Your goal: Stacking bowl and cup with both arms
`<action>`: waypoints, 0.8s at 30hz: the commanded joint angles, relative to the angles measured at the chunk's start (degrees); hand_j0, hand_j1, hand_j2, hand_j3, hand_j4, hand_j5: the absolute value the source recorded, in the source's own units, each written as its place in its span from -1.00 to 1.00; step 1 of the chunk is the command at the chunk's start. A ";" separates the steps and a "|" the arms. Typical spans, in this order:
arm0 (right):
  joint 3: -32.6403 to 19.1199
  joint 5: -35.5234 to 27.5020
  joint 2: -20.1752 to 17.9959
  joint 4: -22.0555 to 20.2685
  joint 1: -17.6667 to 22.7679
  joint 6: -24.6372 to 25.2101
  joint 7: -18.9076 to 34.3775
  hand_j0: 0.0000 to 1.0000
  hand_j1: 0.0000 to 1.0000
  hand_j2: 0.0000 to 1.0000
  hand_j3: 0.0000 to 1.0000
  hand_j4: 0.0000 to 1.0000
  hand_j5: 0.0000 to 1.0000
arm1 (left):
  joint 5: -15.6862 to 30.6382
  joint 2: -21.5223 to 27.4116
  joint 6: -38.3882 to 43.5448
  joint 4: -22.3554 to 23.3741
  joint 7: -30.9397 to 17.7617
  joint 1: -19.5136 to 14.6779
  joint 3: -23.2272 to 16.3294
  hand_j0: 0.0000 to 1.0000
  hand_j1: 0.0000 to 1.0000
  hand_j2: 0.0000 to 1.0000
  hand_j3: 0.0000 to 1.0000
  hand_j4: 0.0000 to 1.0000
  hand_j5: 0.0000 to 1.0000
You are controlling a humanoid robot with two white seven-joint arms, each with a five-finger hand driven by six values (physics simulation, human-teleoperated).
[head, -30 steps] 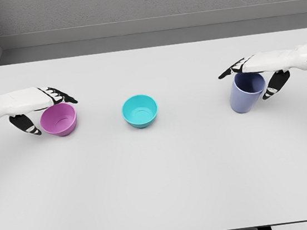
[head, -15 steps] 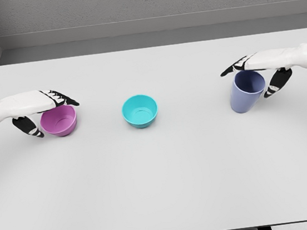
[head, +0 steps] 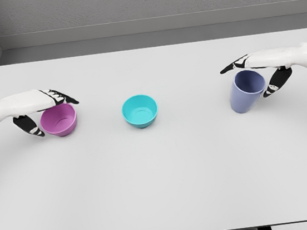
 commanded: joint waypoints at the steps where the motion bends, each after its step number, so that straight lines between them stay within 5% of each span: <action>1: -0.01 -0.30 0.04 -0.01 0.00 0.53 -0.02 1.00 1.00 1.00 1.00 1.00 1.00 | 0.34 -0.11 0.14 0.09 0.02 0.00 0.32 1.00 1.00 1.00 1.00 1.00 1.00; 24: 0.34 0.14 -0.05 -0.19 0.00 0.26 -0.02 1.00 1.00 1.00 1.00 1.00 1.00 | 0.34 -1.34 0.14 2.64 0.02 0.09 0.32 1.00 1.00 1.00 1.00 1.00 1.00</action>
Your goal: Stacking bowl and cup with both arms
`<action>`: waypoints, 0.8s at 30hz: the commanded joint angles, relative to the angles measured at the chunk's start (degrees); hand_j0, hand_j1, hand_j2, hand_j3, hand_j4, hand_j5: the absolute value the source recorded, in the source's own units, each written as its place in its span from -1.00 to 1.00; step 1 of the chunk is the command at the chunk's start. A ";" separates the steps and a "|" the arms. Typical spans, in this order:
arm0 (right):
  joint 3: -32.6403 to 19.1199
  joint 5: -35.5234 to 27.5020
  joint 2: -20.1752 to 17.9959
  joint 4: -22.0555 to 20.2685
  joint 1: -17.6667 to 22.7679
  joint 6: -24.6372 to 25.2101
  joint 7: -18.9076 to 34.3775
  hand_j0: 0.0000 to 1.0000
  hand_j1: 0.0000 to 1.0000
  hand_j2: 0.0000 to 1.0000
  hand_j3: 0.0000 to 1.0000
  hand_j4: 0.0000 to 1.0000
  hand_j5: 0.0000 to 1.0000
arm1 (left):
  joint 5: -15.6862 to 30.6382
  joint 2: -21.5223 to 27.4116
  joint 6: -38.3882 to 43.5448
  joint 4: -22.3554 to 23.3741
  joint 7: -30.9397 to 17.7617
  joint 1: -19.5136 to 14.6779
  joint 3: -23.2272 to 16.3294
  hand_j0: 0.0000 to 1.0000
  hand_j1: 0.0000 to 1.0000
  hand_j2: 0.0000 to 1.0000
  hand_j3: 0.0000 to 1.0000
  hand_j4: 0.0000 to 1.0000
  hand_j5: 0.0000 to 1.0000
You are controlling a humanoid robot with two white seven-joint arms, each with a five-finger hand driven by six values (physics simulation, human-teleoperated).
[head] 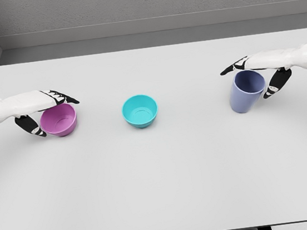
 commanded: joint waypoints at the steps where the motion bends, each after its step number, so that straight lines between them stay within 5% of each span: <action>1: -0.05 -0.31 -0.04 -0.05 0.00 0.06 -0.02 1.00 1.00 1.00 1.00 1.00 1.00 | 0.34 -0.03 0.14 0.31 0.02 0.00 0.09 1.00 1.00 1.00 1.00 1.00 1.00; 18: -0.05 -0.22 -0.13 -0.05 0.09 -0.02 -0.02 1.00 1.00 1.00 1.00 1.00 1.00 | 0.26 -1.00 0.14 1.72 0.02 0.00 0.09 1.00 1.00 1.00 1.00 1.00 1.00; 24: -0.05 -0.13 -0.13 -0.22 0.00 -0.02 -0.02 1.00 1.00 1.00 1.00 1.00 1.00 | 0.26 -1.00 0.14 1.72 0.02 0.35 -0.09 0.70 0.70 0.70 0.70 0.70 0.70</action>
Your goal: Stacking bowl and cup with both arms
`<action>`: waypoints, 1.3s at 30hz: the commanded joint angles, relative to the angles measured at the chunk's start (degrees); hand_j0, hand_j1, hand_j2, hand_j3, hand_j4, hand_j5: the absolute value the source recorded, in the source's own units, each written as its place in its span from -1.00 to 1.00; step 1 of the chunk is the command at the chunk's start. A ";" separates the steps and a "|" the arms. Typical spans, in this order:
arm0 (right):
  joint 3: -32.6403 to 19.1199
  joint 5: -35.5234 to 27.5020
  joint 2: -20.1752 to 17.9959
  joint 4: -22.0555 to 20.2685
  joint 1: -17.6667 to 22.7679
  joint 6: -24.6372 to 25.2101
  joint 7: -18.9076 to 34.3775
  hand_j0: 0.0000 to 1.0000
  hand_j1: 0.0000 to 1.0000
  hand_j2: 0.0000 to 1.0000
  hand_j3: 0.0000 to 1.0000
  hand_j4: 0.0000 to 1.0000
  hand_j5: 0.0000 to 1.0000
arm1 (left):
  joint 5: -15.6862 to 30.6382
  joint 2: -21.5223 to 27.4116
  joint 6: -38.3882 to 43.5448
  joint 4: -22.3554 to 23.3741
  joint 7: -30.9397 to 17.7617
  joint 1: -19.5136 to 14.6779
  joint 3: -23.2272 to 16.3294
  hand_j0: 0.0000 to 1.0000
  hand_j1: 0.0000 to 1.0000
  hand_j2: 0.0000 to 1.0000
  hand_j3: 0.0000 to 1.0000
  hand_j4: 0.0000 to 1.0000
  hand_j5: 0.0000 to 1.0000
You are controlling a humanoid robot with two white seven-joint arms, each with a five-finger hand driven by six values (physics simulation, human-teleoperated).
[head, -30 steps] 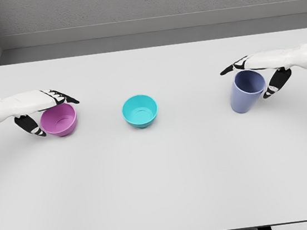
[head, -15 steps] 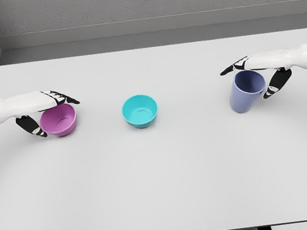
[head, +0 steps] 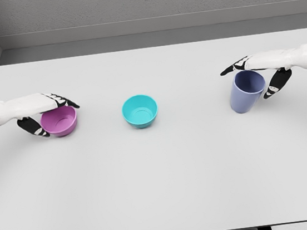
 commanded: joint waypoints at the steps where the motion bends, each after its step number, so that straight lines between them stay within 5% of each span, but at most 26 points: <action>1: -0.07 -0.27 -0.04 -0.07 0.00 0.12 -0.02 1.00 1.00 1.00 1.00 1.00 1.00 | 0.29 0.11 0.13 0.01 0.02 0.00 -0.03 0.65 0.65 0.65 0.65 0.65 0.65; 8: -0.07 -0.27 -0.04 -0.16 0.00 0.12 -0.02 1.00 1.00 1.00 1.00 1.00 1.00 | 0.29 0.19 0.13 0.01 0.02 0.35 -0.03 0.42 0.42 0.42 0.42 0.42 0.42; 39: -0.15 -0.27 -0.13 0.02 -0.18 -0.23 -0.02 1.00 1.00 1.00 1.00 1.00 1.00 | 0.64 0.11 0.13 -6.06 0.02 -0.35 1.38 0.39 0.39 0.39 0.39 0.39 0.39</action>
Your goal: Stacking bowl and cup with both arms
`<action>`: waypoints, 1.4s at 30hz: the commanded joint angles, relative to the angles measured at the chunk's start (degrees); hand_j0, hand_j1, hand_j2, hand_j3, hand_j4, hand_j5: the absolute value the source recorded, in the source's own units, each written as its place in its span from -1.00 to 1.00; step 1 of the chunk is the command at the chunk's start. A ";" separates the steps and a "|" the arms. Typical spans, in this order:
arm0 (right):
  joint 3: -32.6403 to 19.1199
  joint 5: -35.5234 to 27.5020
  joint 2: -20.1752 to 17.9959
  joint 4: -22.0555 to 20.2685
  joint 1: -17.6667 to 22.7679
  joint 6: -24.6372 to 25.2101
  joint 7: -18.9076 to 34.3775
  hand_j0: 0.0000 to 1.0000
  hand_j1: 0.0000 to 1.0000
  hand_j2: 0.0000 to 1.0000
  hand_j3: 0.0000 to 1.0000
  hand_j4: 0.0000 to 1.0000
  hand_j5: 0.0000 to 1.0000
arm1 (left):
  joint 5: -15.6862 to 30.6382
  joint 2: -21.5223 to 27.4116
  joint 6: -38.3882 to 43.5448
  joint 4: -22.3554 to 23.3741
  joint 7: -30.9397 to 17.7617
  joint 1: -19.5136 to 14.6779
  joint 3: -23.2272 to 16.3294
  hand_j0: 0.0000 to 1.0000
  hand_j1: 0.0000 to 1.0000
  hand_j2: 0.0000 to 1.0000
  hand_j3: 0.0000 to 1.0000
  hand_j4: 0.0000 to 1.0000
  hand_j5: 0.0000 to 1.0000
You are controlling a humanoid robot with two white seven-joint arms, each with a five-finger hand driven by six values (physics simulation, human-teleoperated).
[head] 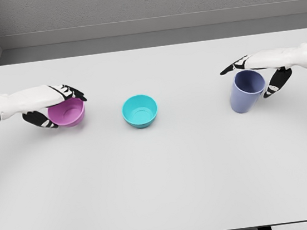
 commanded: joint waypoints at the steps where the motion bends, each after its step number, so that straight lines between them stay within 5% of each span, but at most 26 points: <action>1: -0.07 -0.31 -0.08 0.06 0.00 -0.03 -0.02 1.00 1.00 1.00 1.00 1.00 1.00 | 0.52 0.00 0.22 -1.13 0.01 0.00 0.27 0.39 0.39 0.39 0.39 0.39 0.39; 17: -0.25 -0.22 -0.17 0.15 0.18 -0.03 -0.02 1.00 1.00 1.00 1.00 1.00 1.00 | 0.52 -0.26 0.22 -6.32 0.01 -1.23 0.27 0.39 0.39 0.39 0.39 0.39 0.39; 42: -0.25 -0.14 -0.17 -0.20 0.18 -0.12 -0.02 1.00 1.00 1.00 1.00 1.00 1.00 | -0.54 -6.24 0.22 -7.37 0.01 -3.43 -0.52 0.39 0.39 0.39 0.39 0.39 0.39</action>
